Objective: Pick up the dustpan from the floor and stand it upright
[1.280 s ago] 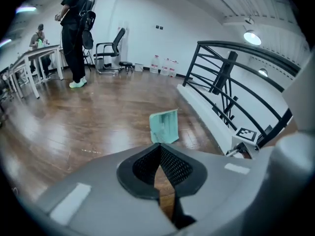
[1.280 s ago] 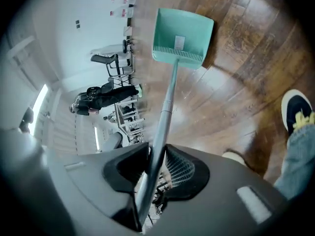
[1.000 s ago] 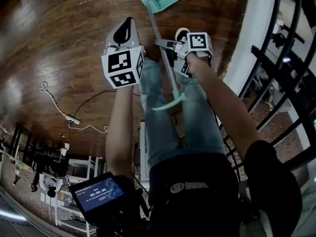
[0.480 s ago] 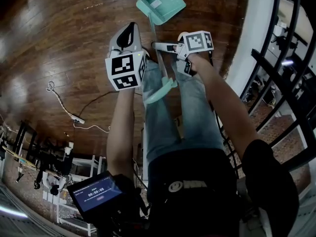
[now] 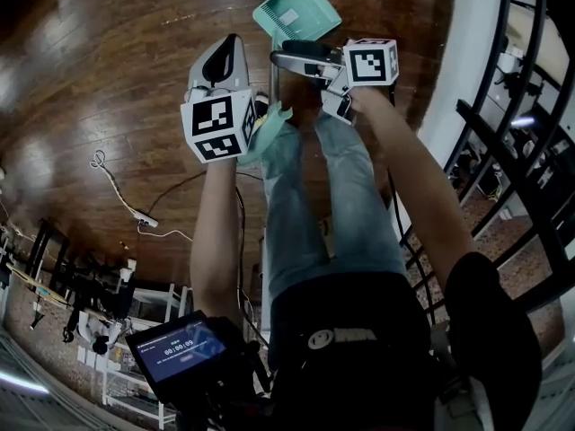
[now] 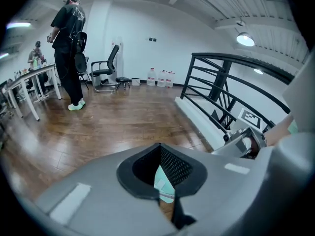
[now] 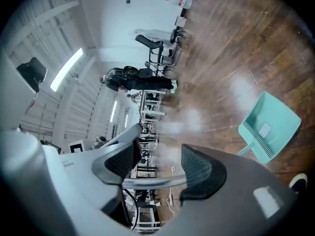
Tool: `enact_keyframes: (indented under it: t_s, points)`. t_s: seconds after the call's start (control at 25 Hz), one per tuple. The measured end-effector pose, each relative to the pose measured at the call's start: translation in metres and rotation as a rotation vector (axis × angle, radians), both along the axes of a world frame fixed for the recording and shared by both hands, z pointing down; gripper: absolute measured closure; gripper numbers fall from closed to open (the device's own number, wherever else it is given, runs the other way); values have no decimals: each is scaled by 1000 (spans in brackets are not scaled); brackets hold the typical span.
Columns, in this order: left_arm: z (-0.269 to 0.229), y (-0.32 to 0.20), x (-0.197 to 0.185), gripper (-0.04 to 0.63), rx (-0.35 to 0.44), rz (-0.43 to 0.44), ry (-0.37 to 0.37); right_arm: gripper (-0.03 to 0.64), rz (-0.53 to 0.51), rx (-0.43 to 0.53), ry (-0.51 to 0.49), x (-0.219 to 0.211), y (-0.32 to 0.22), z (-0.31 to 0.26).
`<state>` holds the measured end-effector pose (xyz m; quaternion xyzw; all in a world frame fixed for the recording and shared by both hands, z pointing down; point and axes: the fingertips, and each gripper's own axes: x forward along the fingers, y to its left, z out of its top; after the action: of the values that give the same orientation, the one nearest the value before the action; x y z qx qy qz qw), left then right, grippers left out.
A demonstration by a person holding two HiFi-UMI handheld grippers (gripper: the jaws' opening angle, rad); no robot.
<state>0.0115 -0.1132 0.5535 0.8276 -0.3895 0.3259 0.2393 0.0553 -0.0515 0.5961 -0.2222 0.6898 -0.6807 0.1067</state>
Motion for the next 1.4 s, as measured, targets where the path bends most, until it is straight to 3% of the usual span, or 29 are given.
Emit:
enact_keyframes:
  t_s: [0.16, 0.32, 0.56, 0.68, 0.8, 0.88, 1.0, 1.08, 1.28, 1.4]
  points:
    - [-15, -15, -10, 578, 47, 2, -13, 339, 28, 45, -10, 4, -10, -24]
    - [-37, -29, -11, 578, 103, 21, 23, 368, 21, 103, 4, 0, -11, -48]
    - [-67, -42, -26, 578, 151, 20, 66, 402, -39, 237, 106, -13, -11, -84]
    - [-74, -37, -38, 578, 171, 17, 78, 435, -35, 335, 223, -8, -13, -93]
    - [-89, -28, -57, 578, 193, 11, 88, 587, -1, 460, 462, 5, -22, -101]
    - [-127, -32, -70, 578, 228, 7, 81, 614, -23, 556, 612, 11, -37, -134]
    - [-217, -54, -55, 578, 295, 34, 105, 614, -32, 679, 747, 40, -66, -235]
    - [-246, -46, -47, 578, 329, 78, 135, 614, 16, 756, 799, 42, -60, -275]
    - [-248, 3, -31, 577, 378, 180, 202, 614, 111, 948, 875, 8, -8, -294]
    - [-326, 39, -7, 577, 423, 253, 236, 614, 194, 1032, 909, 4, 32, -370]
